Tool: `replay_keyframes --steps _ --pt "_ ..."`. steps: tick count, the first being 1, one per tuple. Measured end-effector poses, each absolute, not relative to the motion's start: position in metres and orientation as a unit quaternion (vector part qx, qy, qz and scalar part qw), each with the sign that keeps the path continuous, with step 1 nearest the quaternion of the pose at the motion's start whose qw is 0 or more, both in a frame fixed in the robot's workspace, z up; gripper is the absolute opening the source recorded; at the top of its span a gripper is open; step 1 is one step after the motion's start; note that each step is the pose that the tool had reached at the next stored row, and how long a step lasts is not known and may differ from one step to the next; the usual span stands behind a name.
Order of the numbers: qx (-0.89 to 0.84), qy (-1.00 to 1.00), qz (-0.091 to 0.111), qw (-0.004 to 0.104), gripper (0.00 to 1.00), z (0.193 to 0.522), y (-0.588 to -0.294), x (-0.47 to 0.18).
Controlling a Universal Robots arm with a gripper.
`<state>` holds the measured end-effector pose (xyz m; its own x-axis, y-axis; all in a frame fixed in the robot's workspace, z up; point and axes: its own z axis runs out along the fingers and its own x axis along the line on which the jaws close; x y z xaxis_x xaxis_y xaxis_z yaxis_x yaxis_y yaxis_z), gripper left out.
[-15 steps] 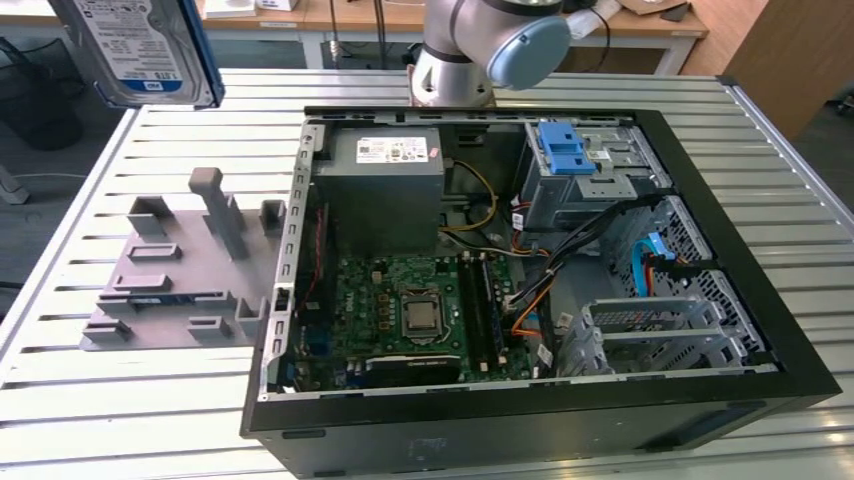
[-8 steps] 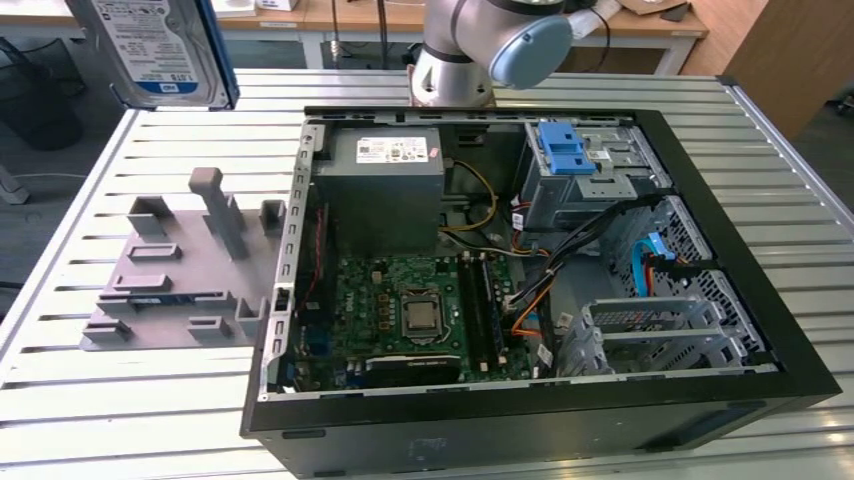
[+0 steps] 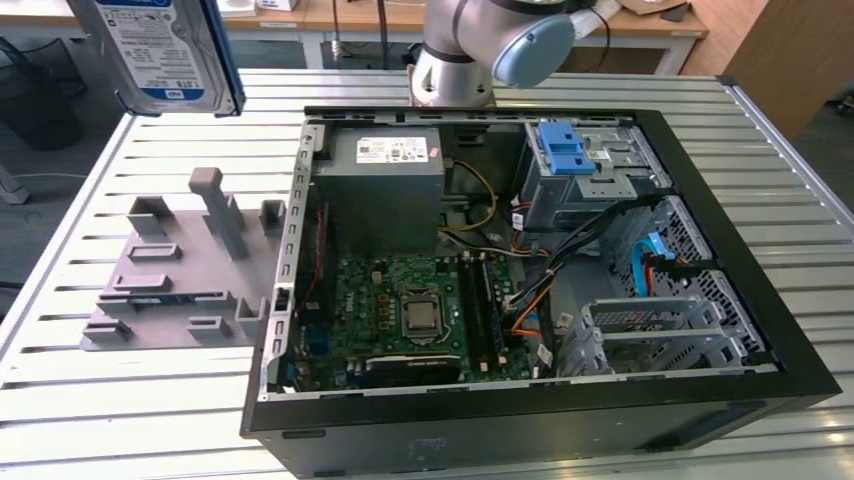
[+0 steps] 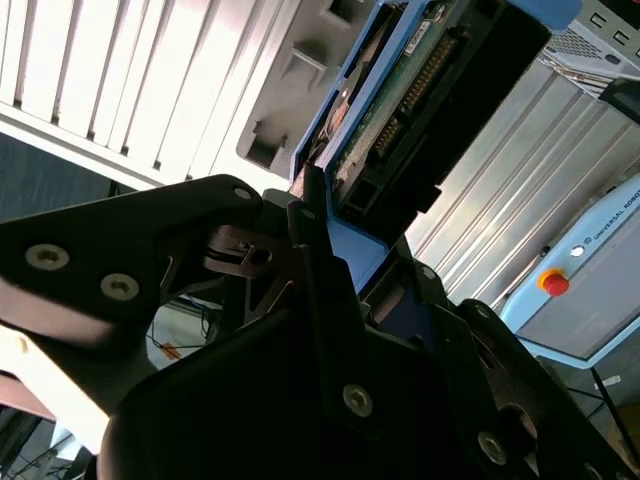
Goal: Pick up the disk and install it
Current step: 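Pick up the disk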
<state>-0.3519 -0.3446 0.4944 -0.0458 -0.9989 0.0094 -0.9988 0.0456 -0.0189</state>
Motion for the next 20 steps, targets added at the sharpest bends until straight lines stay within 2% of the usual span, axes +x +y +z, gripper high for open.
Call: replay_keyframes --steps 20 --pt "-0.691 0.723 -0.01 0.003 0.36 0.494 -0.365 -0.317"
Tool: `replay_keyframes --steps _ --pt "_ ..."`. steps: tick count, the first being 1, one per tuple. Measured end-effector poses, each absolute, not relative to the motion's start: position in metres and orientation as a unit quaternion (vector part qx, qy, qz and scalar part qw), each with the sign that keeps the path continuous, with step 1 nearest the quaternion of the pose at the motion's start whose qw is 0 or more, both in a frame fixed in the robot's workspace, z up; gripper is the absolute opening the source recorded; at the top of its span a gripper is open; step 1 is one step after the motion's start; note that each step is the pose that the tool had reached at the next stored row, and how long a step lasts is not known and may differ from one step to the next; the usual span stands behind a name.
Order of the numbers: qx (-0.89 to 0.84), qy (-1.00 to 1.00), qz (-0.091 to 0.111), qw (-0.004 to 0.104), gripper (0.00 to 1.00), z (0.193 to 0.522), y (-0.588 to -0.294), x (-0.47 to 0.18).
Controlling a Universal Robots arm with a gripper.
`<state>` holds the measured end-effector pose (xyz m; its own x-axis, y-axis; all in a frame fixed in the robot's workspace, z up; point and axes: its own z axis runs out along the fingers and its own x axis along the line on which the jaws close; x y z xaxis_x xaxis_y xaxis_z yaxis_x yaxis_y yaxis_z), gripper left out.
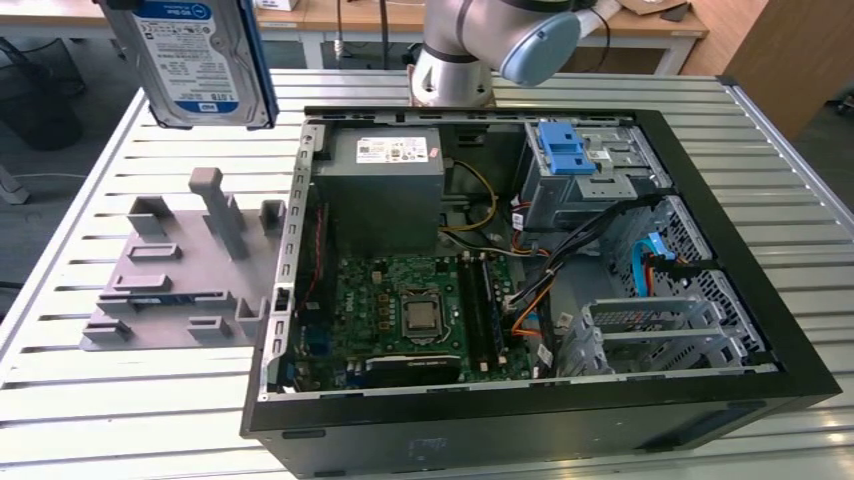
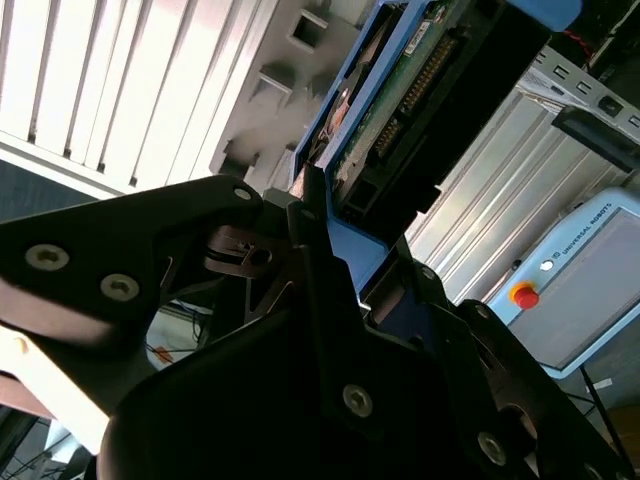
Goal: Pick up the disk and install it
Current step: 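Pick up the disk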
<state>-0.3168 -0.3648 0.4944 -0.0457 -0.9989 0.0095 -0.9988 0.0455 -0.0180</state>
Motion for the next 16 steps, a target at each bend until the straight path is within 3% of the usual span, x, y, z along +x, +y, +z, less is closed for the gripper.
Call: replay_keyframes --steps 16 --pt "-0.691 0.723 -0.005 0.007 0.36 0.494 -0.379 -0.286"
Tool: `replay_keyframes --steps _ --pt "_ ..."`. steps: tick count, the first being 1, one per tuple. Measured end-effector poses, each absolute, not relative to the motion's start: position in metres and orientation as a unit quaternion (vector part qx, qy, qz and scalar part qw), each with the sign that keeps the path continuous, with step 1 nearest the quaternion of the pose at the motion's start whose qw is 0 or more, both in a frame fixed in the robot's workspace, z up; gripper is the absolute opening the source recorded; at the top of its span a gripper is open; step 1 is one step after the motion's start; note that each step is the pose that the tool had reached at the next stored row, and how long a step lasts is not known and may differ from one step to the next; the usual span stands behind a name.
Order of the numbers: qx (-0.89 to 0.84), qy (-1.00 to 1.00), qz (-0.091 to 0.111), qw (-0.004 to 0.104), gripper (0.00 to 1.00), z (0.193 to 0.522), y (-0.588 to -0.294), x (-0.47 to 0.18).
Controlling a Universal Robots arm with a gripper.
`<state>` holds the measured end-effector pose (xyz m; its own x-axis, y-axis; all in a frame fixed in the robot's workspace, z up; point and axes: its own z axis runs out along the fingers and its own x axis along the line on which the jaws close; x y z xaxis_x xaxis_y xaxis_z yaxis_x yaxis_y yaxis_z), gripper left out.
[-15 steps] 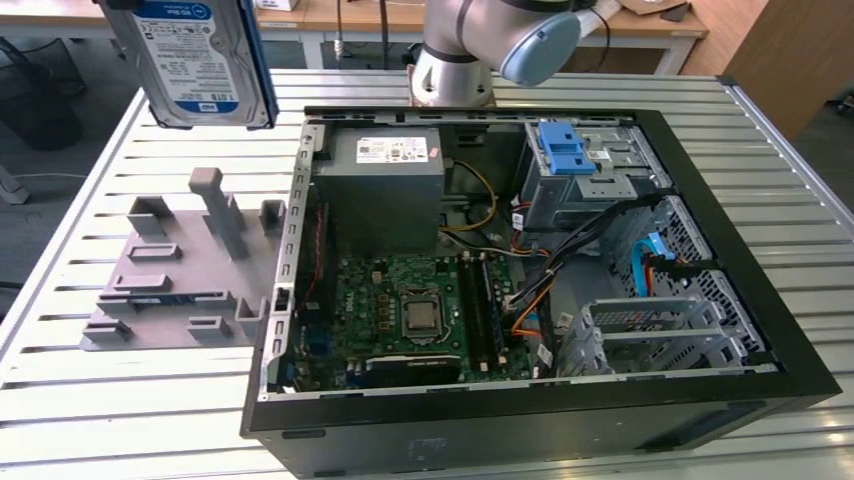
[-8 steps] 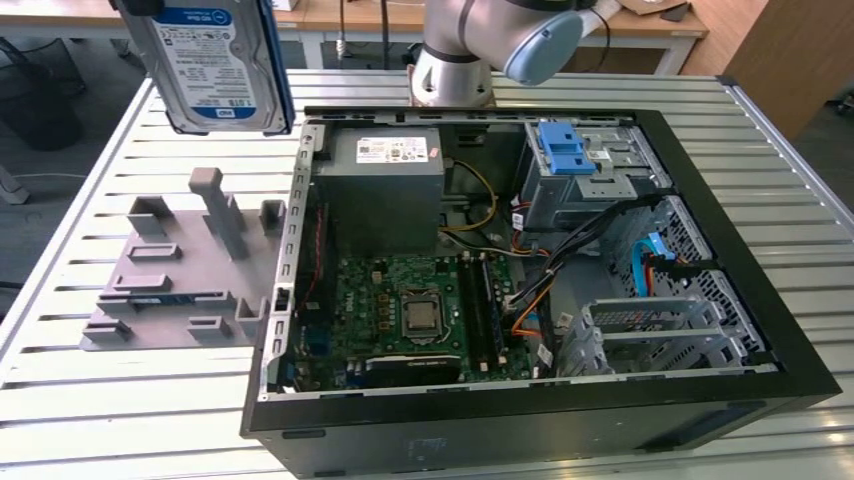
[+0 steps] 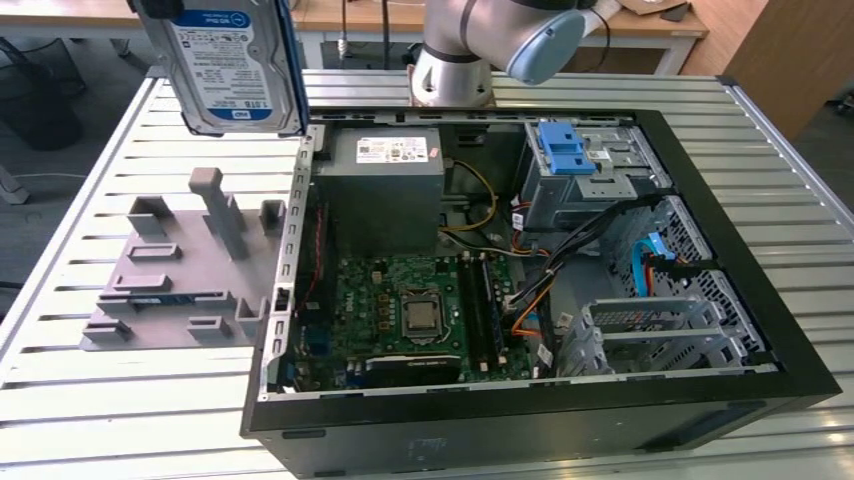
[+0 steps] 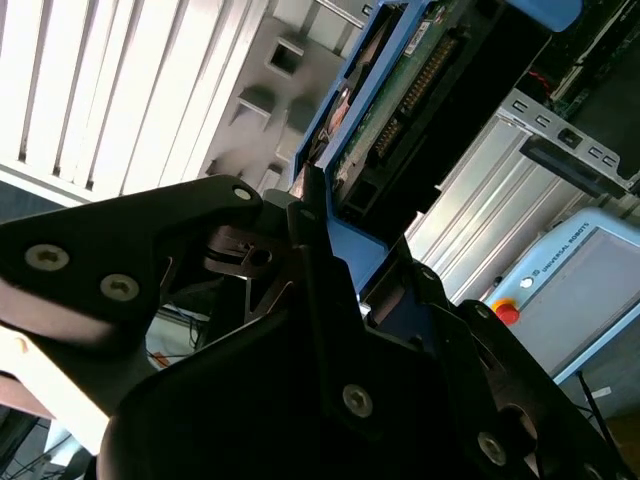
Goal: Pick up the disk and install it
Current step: 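Pick up the disk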
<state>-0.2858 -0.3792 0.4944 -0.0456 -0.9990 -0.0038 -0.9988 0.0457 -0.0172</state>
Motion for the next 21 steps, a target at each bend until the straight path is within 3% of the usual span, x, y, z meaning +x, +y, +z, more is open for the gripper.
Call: replay_keyframes --steps 21 --pt "-0.691 0.723 -0.005 0.007 0.36 0.494 -0.381 -0.266"
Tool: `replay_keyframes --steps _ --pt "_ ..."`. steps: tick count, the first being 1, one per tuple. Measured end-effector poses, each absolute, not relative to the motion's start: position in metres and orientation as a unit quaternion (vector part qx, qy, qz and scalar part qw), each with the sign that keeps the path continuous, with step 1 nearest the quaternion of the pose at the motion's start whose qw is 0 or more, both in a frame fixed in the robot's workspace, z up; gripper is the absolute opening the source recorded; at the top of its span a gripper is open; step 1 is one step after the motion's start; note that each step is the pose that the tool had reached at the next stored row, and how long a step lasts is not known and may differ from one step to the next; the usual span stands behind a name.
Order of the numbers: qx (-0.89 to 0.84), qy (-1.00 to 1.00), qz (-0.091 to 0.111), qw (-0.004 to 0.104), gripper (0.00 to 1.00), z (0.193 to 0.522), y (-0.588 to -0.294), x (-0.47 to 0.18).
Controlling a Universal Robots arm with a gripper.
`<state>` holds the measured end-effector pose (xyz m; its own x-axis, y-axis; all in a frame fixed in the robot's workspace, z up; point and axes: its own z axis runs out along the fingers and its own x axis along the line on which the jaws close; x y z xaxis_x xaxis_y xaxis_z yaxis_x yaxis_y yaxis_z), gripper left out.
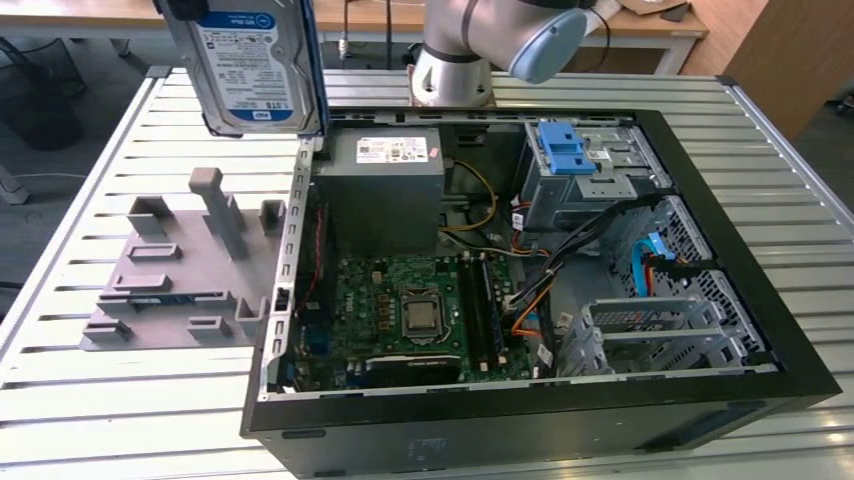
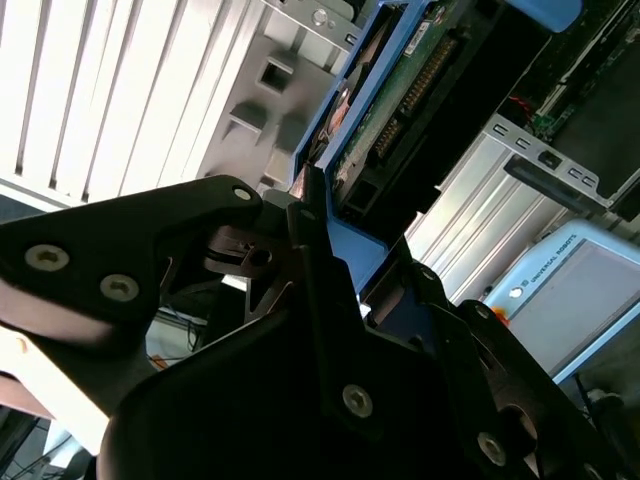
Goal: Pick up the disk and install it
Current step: 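Pick up the disk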
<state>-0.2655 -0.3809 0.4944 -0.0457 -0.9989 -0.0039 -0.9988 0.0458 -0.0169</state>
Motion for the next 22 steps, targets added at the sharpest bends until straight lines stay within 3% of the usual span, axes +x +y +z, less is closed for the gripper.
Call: replay_keyframes --steps 22 --pt "-0.691 0.723 -0.004 0.007 0.36 0.494 -0.383 -0.229"
